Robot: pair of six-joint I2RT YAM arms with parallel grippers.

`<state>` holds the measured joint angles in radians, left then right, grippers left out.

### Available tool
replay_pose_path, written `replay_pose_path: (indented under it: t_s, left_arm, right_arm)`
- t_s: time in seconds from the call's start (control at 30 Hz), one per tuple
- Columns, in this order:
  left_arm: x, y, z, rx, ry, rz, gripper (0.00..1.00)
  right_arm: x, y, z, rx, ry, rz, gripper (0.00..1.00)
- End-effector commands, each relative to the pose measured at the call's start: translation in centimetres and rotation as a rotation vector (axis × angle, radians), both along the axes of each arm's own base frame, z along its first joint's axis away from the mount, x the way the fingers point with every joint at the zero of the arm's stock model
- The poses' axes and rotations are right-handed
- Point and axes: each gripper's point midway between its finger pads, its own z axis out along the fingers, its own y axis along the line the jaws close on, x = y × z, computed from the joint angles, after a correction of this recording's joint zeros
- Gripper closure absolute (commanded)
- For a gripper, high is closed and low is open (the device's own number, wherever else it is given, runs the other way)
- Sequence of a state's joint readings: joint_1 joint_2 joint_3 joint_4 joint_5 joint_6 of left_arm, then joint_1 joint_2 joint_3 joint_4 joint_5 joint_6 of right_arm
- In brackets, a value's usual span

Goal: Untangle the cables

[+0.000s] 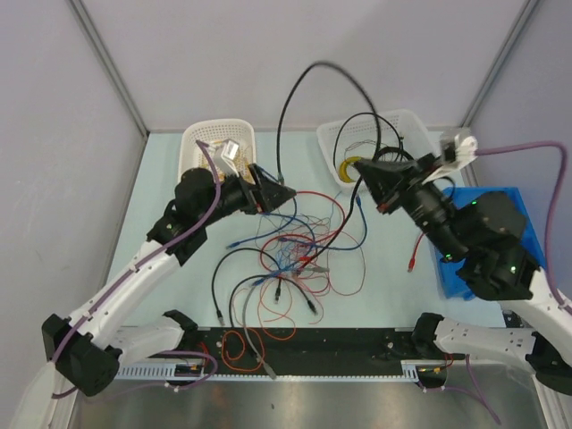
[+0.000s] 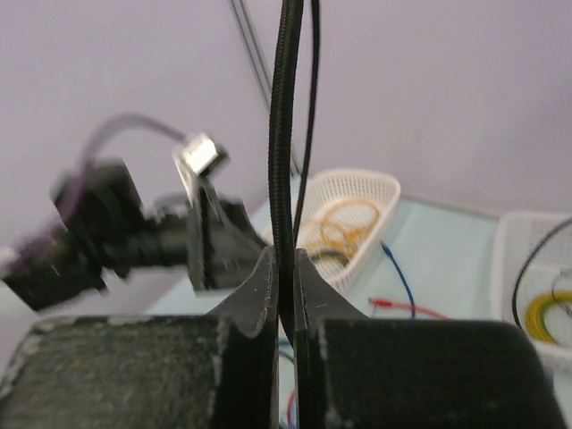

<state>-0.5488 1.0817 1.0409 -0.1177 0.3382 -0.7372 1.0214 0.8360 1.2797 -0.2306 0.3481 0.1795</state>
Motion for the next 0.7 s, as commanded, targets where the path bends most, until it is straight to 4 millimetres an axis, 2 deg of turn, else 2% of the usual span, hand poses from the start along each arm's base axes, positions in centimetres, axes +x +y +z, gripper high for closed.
replay_pose_path:
  t_s: [0.0,0.03,0.07,0.1,0.13,0.2,0.23,0.27,0.37,0.47,0.53,0.57,0.63,0.67]
  left_arm:
    - [-1.0,0.9,1.9,-0.112,-0.156,0.012,0.0]
    - [-1.1,0.9,1.4,-0.127,-0.178,0.013,0.0]
    - [-1.3,1.0,1.3,-0.137,-0.191,0.013,0.01]
    - [-1.6,1.2,2.1,-0.162,-0.232,0.013,0.0]
    - [-1.7,1.2,1.1,-0.158,-0.228,0.011,0.0]
    - [-2.1,1.4,1.5,-0.185,-0.27,0.005,0.0]
    - [-2.2,1.4,0.8,-0.182,-0.265,0.005,0.0]
    - [-2.2,1.5,0.7,-0.185,-0.266,0.006,0.01]
    - [-2.4,1.4,-0.1,-0.184,-0.26,-0.003,0.0]
    - [-2.8,1.5,-0.3,-0.196,-0.265,-0.012,0.0]
    - [-3.1,1.6,-0.1,-0.206,-0.279,-0.016,0.0]
    - [-3.2,1.6,0.0,-0.207,-0.284,-0.016,0.0]
    - [-3.1,1.7,-0.2,-0.193,-0.27,-0.011,0.0]
    - [-3.1,1.7,-0.4,-0.183,-0.263,-0.009,0.0]
  right_arm:
    - [-0.6,-2.6,9.9,0.234,-0.115,-0.045,1.0]
    - [-1.3,-3.9,12.8,0.29,-0.142,-0.049,1.0]
    - [-0.9,-3.3,13.4,0.287,-0.142,-0.051,1.0]
    - [-1.1,-3.7,14.7,0.309,-0.154,-0.055,1.0]
    - [-1.6,-4.7,16.8,0.355,-0.184,-0.058,1.0]
    - [-1.5,-4.8,18.3,0.376,-0.209,-0.067,1.0]
    - [-2.0,-5.8,19.9,0.408,-0.236,-0.076,1.0]
    - [-1.8,-5.9,20.2,0.407,-0.244,-0.088,1.0]
    - [-0.7,-5.9,20.4,0.391,-0.252,-0.151,1.0]
    - [0.7,-4.1,18.6,0.31,-0.222,-0.168,1.0]
    - [1.6,-3.7,17.5,0.28,-0.204,-0.198,1.0]
    - [2.4,-3.2,16.1,0.247,-0.193,-0.22,1.0]
    - [3.4,-3.4,15.4,0.235,-0.187,-0.264,1.0]
    - [4.5,-4.0,14.9,0.217,-0.182,-0.309,1.0]
